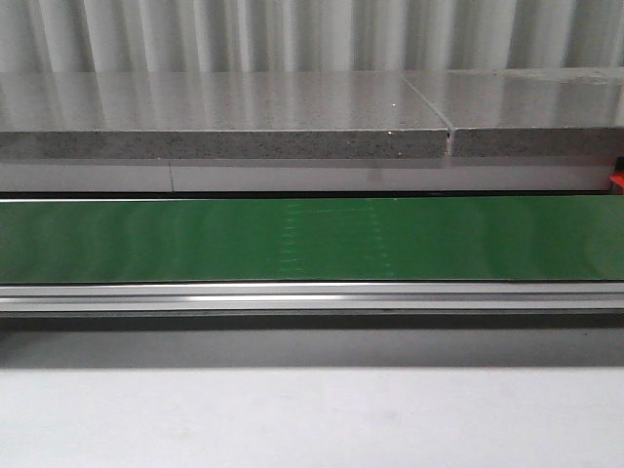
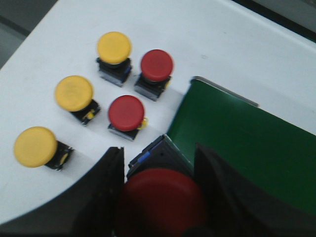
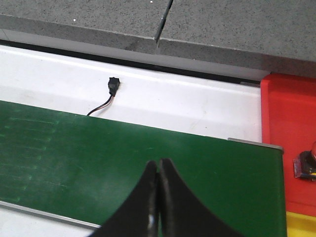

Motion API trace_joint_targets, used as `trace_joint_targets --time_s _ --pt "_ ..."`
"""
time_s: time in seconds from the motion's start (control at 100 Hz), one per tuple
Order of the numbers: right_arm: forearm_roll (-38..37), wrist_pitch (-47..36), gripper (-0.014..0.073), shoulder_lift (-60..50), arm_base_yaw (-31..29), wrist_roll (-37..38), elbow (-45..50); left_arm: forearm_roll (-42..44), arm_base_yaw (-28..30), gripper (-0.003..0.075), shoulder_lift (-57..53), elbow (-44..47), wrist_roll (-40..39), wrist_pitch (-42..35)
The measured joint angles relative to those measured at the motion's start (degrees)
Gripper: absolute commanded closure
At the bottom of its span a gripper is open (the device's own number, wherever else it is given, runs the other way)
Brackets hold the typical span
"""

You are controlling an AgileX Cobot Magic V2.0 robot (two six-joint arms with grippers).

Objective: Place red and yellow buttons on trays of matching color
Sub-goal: 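Close the left gripper around a red push-button on the table and lift, then lower the red button onto the green belt and open the left gripper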

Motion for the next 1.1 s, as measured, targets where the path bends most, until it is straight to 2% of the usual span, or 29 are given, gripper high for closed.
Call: trace_joint_targets --time_s 0.16,0.3,0.79,0.83,0.9,1.1 --pt "0.0 0.0 0.0686 0.0 0.0 0.0 0.0 -0.4 -5.5 0.0741 4.5 -5.0 3.2 4.6" --pt "0.0 0.0 0.0686 0.0 0.0 0.0 0.0 -0.4 -8.1 0.0741 10.2 -8.1 4.0 8.3" --pt "0.0 0.0 0.0686 0.0 0.0 0.0 0.0 1.1 -9.0 0.0729 18.9 -9.1 5.1 9.9" --pt "0.0 0.0 0.0686 0.0 0.0 0.0 0.0 0.9 -9.0 0.0707 19.0 -9.2 5.2 9.9" --pt "0.0 0.0 0.0686 0.0 0.0 0.0 0.0 0.6 -9.0 0.0616 19.1 -9.3 5.6 10.0" --pt "0.0 0.0 0.0686 0.0 0.0 0.0 0.0 -0.1 -9.0 0.0184 19.3 -9.4 6.9 10.3"
